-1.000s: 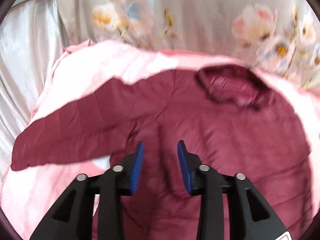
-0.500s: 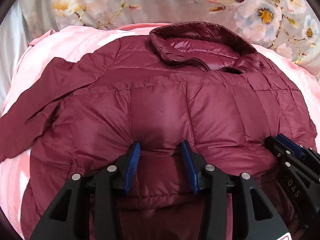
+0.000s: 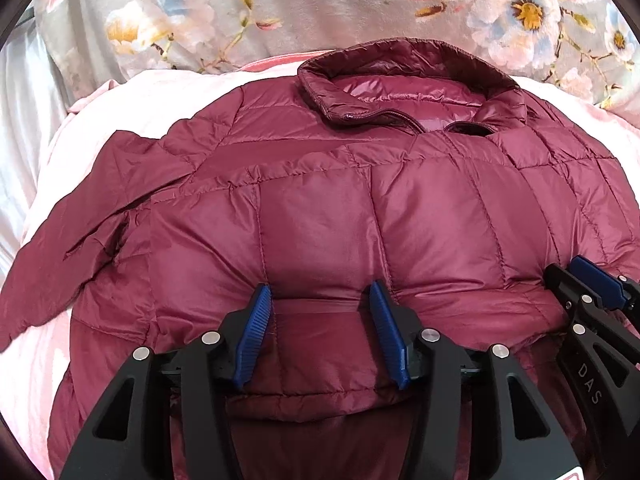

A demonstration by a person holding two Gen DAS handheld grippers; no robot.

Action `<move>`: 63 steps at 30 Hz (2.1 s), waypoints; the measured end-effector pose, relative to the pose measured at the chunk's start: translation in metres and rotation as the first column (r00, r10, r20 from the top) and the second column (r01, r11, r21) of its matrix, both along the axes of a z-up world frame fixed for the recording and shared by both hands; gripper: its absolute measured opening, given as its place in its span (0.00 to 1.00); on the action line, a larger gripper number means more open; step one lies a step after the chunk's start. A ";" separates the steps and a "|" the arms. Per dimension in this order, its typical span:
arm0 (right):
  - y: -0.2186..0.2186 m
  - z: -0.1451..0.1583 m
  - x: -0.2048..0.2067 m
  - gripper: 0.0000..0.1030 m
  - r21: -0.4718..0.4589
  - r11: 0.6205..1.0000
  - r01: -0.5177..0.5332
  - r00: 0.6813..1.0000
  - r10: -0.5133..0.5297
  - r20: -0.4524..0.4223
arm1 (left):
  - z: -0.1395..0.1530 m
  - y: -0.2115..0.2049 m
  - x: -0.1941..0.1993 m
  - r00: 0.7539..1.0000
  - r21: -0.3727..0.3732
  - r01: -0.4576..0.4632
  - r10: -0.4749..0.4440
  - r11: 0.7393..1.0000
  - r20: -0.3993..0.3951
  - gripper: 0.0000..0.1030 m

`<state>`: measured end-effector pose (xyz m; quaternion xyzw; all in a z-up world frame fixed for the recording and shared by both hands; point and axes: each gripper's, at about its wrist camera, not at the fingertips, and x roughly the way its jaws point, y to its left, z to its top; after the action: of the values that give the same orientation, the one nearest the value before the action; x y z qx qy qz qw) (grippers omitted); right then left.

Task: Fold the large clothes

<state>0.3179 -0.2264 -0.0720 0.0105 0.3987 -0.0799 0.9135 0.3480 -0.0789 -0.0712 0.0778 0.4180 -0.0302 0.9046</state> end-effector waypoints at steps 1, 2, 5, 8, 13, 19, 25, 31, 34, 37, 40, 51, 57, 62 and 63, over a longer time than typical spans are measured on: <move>0.000 0.000 0.000 0.23 -0.002 1.000 0.000 1.000 0.000 0.000 | 0.000 0.000 0.000 1.000 0.001 0.000 0.000 1.000 0.000 0.49; 0.001 0.000 0.000 0.23 -0.005 1.000 0.001 1.000 -0.001 -0.001 | 0.000 0.000 0.000 1.000 0.002 -0.001 0.001 1.000 0.000 0.49; 0.001 -0.001 0.001 0.23 -0.008 1.000 0.003 1.000 -0.003 -0.004 | 0.000 0.000 0.000 1.000 -0.005 -0.003 0.003 1.000 0.000 0.51; 0.002 0.000 0.002 0.24 -0.009 1.000 0.005 1.000 -0.005 -0.006 | 0.005 0.017 -0.002 1.000 -0.103 -0.014 0.013 0.995 -0.009 0.57; 0.011 0.017 -0.019 0.32 0.025 1.000 -0.002 1.000 0.002 0.028 | 0.031 0.099 -0.032 0.994 -0.257 -0.111 0.104 0.960 -0.039 0.66; 0.055 0.037 -0.050 0.41 0.035 0.995 -0.098 0.991 0.094 0.099 | 0.041 0.277 -0.050 0.909 -0.357 -0.413 0.404 0.838 -0.105 0.75; 0.089 0.028 -0.070 0.45 0.031 0.989 -0.146 0.986 0.143 0.087 | 0.026 0.426 -0.062 0.724 -0.426 -0.673 0.658 0.605 -0.208 0.75; 0.098 0.014 -0.070 0.46 0.000 0.992 -0.127 0.990 0.127 0.054 | 0.019 0.470 -0.062 0.676 -0.529 -0.698 0.687 0.483 -0.266 0.59; 0.093 0.013 -0.072 0.46 0.021 0.994 -0.105 0.993 0.104 0.056 | 0.031 0.455 -0.049 0.725 -0.516 -0.658 0.645 0.548 -0.240 0.01; 0.087 0.015 -0.077 0.46 0.037 0.995 -0.090 0.994 0.087 0.067 | 0.061 0.425 -0.036 0.780 -0.509 -0.588 0.606 0.628 -0.155 0.00; 0.081 0.018 -0.084 0.46 0.044 0.996 -0.074 0.994 0.071 0.081 | 0.107 0.376 -0.030 0.844 -0.483 -0.481 0.536 0.732 -0.027 0.00; 0.027 0.029 -0.116 0.51 0.067 0.998 0.015 0.992 -0.024 0.126 | 0.218 0.070 -0.045 0.969 -0.358 0.169 -0.088 0.918 0.230 0.00; -0.023 0.027 -0.134 0.52 0.099 0.991 0.091 0.987 -0.102 0.120 | 0.174 -0.045 -0.063 0.952 -0.348 0.305 -0.280 0.887 0.120 0.28; -0.050 0.029 -0.144 0.55 0.133 0.985 0.107 0.984 -0.124 0.127 | 0.126 -0.054 -0.071 0.960 -0.399 0.268 -0.280 0.877 0.028 0.62; -0.053 0.031 -0.144 0.55 0.144 0.984 0.103 0.984 -0.122 0.131 | 0.124 -0.049 -0.072 0.962 -0.404 0.259 -0.272 0.877 0.025 0.63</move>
<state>0.1739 -0.2790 -0.0413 0.1013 0.3370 -0.1030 0.9303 0.2762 -0.1279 0.0523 -0.0545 0.4030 -0.2407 0.8813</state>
